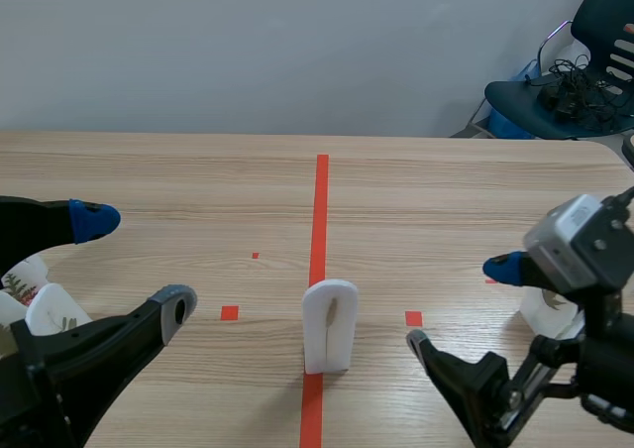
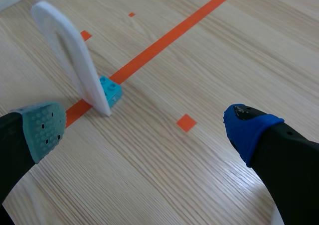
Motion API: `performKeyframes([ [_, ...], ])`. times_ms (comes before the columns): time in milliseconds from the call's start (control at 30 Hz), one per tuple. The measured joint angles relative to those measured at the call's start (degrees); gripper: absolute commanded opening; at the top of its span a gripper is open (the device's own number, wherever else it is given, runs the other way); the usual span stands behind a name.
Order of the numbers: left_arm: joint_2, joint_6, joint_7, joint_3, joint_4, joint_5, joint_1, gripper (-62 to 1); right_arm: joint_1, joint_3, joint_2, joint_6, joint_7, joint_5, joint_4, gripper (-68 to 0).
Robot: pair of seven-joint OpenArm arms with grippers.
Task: Do the leaf sorting experiment
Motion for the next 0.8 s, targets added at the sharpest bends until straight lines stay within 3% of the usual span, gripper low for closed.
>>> performKeyframes([
  [100, 0.0, 0.0, 0.0, 0.0, 0.0, 0.0, 0.0, 1.4, 5.2, -5.4, -1.7, 0.0, 2.3, -5.1, -6.1, 0.4],
  [400, 0.0, 0.0, 0.0, 0.0, 0.0, 0.0, 0.0, 1.4, 17.0, -17.2, -9.7, -0.1, 8.3, -10.5, -22.0, 0.4],
  [567, 0.0, 0.0, 0.0, 0.0, 0.0, 0.0, 0.0, 1.4, 18.6, -19.4, -12.2, -0.3, 8.4, -12.0, -23.4, -24.1],
  [700, 0.0, 0.0, 0.0, 0.0, 0.0, 0.0, 0.0, 1.4, 18.3, -20.0, -12.2, -0.3, 8.3, -12.0, -23.3, -46.0],
  [800, 0.0, 0.0, 0.0, 0.0, 0.0, 0.0, 0.0, 1.4, 18.2, -20.0, -12.0, -0.2, 8.4, -12.0, -23.3, -58.2],
])
